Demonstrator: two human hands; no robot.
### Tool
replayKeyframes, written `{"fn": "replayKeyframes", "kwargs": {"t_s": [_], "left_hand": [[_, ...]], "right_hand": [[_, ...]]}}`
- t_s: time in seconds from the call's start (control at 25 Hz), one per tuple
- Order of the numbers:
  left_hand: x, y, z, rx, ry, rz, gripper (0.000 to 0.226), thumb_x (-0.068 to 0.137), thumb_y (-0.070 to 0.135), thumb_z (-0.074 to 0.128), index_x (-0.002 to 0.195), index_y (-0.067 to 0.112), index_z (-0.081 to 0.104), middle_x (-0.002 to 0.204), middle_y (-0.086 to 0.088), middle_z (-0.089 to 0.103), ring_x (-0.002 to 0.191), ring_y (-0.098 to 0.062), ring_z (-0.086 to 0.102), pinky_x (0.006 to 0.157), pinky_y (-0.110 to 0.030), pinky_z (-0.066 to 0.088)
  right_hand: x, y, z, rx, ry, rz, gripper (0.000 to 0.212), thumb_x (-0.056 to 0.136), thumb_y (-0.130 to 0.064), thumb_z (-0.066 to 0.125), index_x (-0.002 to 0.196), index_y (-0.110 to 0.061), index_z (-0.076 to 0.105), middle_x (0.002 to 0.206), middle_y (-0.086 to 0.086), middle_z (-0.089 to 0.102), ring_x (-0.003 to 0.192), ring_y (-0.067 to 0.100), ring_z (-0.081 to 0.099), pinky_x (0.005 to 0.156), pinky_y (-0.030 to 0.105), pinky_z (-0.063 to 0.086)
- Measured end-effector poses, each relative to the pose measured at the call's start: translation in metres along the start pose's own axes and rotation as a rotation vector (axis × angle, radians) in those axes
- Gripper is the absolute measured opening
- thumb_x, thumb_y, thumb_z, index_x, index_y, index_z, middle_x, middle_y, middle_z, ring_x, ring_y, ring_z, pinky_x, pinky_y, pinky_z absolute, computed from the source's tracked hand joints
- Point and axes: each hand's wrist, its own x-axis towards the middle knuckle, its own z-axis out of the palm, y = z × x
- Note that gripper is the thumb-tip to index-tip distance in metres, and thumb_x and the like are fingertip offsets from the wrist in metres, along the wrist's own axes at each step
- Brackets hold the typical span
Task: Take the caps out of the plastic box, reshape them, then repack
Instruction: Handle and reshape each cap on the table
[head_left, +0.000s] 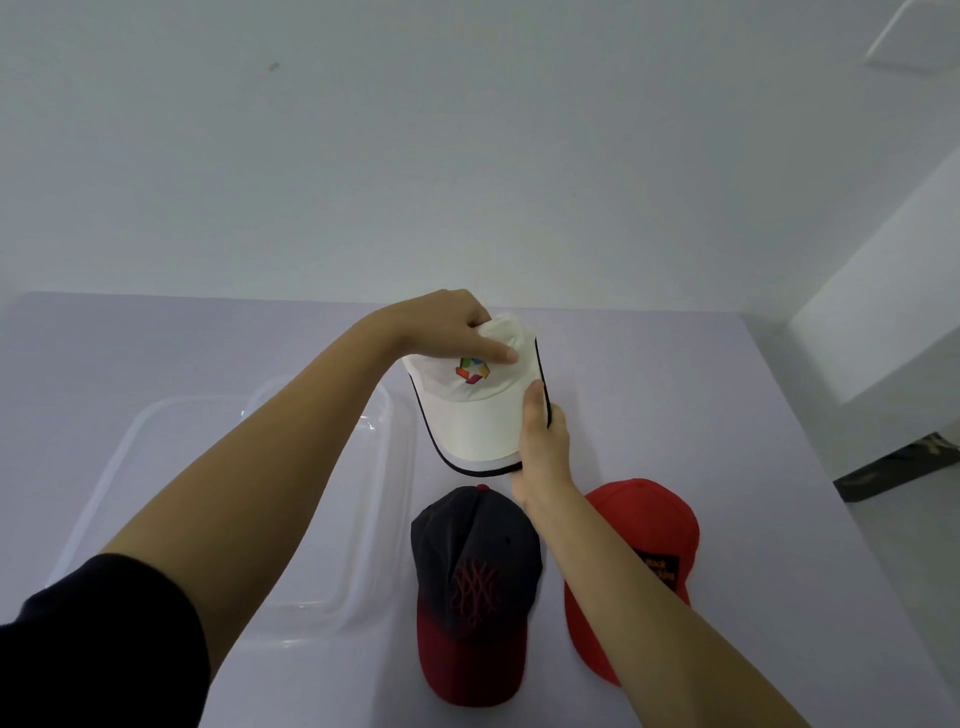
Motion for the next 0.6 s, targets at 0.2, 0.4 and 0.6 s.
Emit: {"fn": "replayKeyframes", "kwargs": {"t_s": [0.2, 0.4, 0.6], "left_hand": [[0.000, 0.006, 0.000, -0.025, -0.002, 0.014, 0.038, 0.094, 0.045, 0.046, 0.079, 0.013, 0.058, 0.076, 0.002, 0.060, 0.070, -0.015, 0.054, 0.069, -0.028, 0.041], [0.000, 0.009, 0.004, -0.090, 0.009, 0.116, 0.029, 0.099, 0.039, 0.037, 0.077, 0.022, 0.042, 0.073, 0.006, 0.048, 0.069, -0.014, 0.046, 0.066, -0.028, 0.037], [0.006, 0.009, -0.002, 0.005, 0.021, 0.104, 0.031, 0.097, 0.043, 0.039, 0.089, 0.016, 0.052, 0.077, 0.005, 0.052, 0.073, -0.013, 0.051, 0.063, -0.024, 0.038]], "right_hand": [[-0.003, -0.006, -0.001, 0.065, -0.078, -0.004, 0.025, 0.088, -0.052, 0.050, 0.099, -0.029, 0.053, 0.109, 0.004, 0.064, 0.096, 0.023, 0.064, 0.079, 0.040, 0.057], [0.001, -0.004, -0.012, 0.292, -0.315, 0.080, 0.066, 0.074, -0.051, 0.068, 0.130, -0.023, 0.048, 0.128, 0.012, 0.059, 0.112, 0.033, 0.060, 0.082, 0.049, 0.055], [-0.007, 0.003, -0.013, 0.420, -0.434, 0.139, 0.055, 0.083, -0.044, 0.059, 0.134, -0.026, 0.046, 0.132, 0.008, 0.058, 0.119, 0.030, 0.056, 0.080, 0.044, 0.056]]}}
